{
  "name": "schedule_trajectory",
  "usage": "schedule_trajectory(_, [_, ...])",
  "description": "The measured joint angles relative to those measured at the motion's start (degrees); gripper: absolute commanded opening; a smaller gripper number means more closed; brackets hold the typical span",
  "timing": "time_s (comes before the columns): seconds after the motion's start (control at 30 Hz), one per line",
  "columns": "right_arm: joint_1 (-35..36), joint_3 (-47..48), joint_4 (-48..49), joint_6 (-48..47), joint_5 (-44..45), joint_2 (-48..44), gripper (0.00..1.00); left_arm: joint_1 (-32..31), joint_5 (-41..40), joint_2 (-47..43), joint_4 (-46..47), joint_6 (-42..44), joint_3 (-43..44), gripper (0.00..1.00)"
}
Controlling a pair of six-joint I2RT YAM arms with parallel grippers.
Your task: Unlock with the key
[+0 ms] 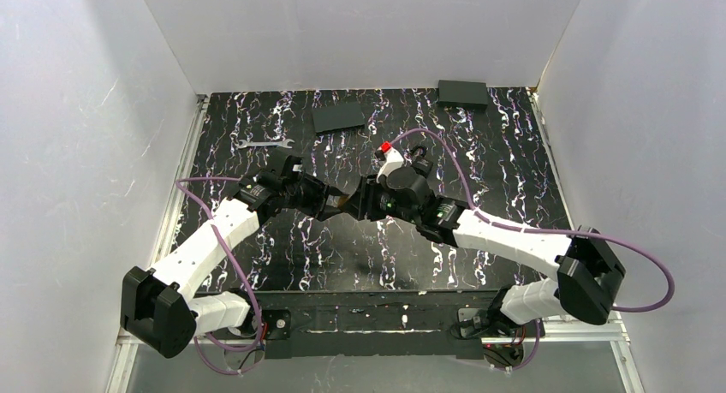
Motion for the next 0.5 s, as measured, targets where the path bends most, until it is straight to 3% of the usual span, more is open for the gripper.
schedule_trajectory(0.17, [0.0,0.0,1.14,0.28,0.24,1.7,0.42,0.0,0.35,0.0,0.22,-0.02,0.0,0.0])
schedule_trajectory(0.33, [0.11,0.04,2.49,1.27,0.13,2.23,0.22,0.0,0.15,0.02,0.39,-0.02,0.0,0.0])
schedule_trajectory(0.43, [0.17,0.11,2.78,1.7,0.22,2.23,0.04,0.0,0.02,0.02,0.7,-0.02,0.0,0.0])
schedule_trajectory(0.5, [0.09,0.11,2.71,2.34,0.33,2.23,0.01,0.0,-0.17,0.02,0.94,0.09,0.0,0.0])
